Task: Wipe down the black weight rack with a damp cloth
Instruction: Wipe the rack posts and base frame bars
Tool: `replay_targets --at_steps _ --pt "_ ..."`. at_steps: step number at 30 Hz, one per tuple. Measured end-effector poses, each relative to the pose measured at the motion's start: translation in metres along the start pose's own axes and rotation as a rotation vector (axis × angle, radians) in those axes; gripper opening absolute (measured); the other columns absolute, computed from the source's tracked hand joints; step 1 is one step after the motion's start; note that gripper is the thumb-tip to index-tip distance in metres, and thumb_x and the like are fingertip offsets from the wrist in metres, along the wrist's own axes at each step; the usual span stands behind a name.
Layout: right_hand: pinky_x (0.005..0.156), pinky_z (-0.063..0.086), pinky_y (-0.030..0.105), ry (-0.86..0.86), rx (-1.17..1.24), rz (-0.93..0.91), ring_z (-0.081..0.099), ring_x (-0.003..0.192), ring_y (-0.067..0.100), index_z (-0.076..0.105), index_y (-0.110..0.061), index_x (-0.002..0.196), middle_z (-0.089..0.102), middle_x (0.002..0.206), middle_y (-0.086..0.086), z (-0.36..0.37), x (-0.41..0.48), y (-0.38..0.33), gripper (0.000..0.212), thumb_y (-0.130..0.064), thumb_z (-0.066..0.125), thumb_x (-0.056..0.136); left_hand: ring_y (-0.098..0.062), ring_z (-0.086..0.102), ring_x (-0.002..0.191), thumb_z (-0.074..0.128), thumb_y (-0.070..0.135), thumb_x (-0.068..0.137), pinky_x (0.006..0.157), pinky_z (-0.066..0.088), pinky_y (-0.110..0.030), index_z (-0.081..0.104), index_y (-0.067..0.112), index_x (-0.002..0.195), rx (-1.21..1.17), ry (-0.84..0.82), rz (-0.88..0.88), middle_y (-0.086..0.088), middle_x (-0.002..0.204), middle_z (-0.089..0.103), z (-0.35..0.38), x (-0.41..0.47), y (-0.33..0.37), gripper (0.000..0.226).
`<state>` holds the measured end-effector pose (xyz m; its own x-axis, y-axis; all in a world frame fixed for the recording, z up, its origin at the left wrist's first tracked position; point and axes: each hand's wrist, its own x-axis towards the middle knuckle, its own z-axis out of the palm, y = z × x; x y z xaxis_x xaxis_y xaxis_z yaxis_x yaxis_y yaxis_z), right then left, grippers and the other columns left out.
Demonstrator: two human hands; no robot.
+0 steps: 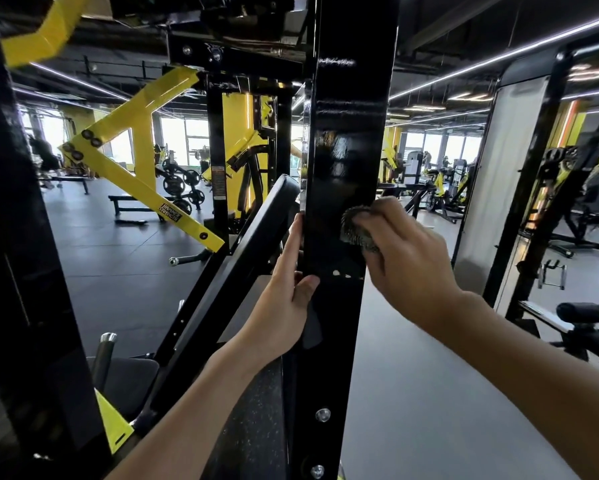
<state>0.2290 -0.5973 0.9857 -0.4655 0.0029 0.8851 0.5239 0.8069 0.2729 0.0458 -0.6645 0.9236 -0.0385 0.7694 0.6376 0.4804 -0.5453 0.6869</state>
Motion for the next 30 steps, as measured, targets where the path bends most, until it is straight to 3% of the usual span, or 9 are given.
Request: replay_targets --at_steps 4,8,12,17,21,25,30 --pt "0.057 0.055 0.039 -0.161 -0.021 -0.206 0.064 0.077 0.03 0.068 -0.005 0.107 0.063 0.104 0.012 0.004 -0.019 -0.004 0.023 -0.002 0.049 0.094 -0.028 0.029 0.148 0.048 0.022 0.102 0.114 0.035 -0.057 -0.003 0.05 0.154 0.001 0.018 0.016 0.008 0.164 0.02 0.003 -0.003 -0.006 0.079" --pt "0.061 0.05 0.027 -0.02 0.048 0.068 0.061 0.078 0.024 0.069 -0.004 0.107 0.058 0.108 0.013 -0.002 -0.013 0.002 0.022 -0.004 0.061 0.087 -0.03 0.026 0.149 0.047 0.011 0.102 0.114 0.036 -0.057 -0.001 0.061 0.149 -0.024 0.032 -0.036 0.005 0.164 0.022 0.007 -0.01 -0.009 0.084" --pt "0.051 0.055 0.041 -0.115 0.073 -0.086 0.06 0.075 0.027 0.069 -0.005 0.105 0.053 0.109 0.008 0.005 -0.031 -0.012 0.022 -0.009 0.055 0.089 -0.028 0.028 0.148 0.047 0.007 0.102 0.114 0.036 -0.056 -0.001 0.065 0.147 -0.035 0.034 -0.06 0.002 0.161 0.027 0.008 -0.009 -0.007 0.088" --pt "0.054 0.049 0.028 0.032 0.146 0.203 0.057 0.069 0.023 0.07 -0.004 0.106 0.055 0.099 0.007 0.007 -0.027 -0.011 0.022 -0.002 0.058 0.087 -0.026 0.022 0.151 0.045 0.004 0.103 0.115 0.037 -0.052 -0.002 0.063 0.147 -0.049 0.032 -0.042 0.015 0.164 0.016 0.01 -0.01 -0.005 0.088" --pt "0.046 0.05 0.034 -0.109 0.084 -0.044 0.058 0.068 0.023 0.07 -0.009 0.104 0.05 0.103 0.001 0.006 -0.044 -0.014 0.025 -0.006 0.055 0.084 -0.021 0.02 0.152 0.044 0.006 0.103 0.118 0.031 -0.055 -0.006 0.06 0.149 -0.014 0.032 -0.036 0.024 0.163 0.009 0.011 -0.01 -0.005 0.086" --pt "0.049 0.052 0.037 -0.028 0.115 0.185 0.058 0.069 0.026 0.07 -0.007 0.106 0.057 0.096 0.008 0.006 -0.036 -0.01 0.027 -0.001 0.057 0.082 -0.019 0.016 0.153 0.044 0.005 0.103 0.119 0.027 -0.055 -0.006 0.058 0.15 -0.014 0.037 -0.047 0.027 0.163 0.006 0.011 -0.01 -0.006 0.087" --pt "0.043 0.05 0.038 -0.158 0.126 0.019 0.061 0.067 0.028 0.069 -0.013 0.106 0.057 0.1 0.004 0.006 -0.048 -0.016 0.027 -0.014 0.049 0.088 -0.019 0.018 0.152 0.044 0.004 0.103 0.118 0.031 -0.054 -0.006 0.061 0.149 -0.018 0.026 -0.055 0.021 0.164 0.01 0.011 -0.011 -0.005 0.089"
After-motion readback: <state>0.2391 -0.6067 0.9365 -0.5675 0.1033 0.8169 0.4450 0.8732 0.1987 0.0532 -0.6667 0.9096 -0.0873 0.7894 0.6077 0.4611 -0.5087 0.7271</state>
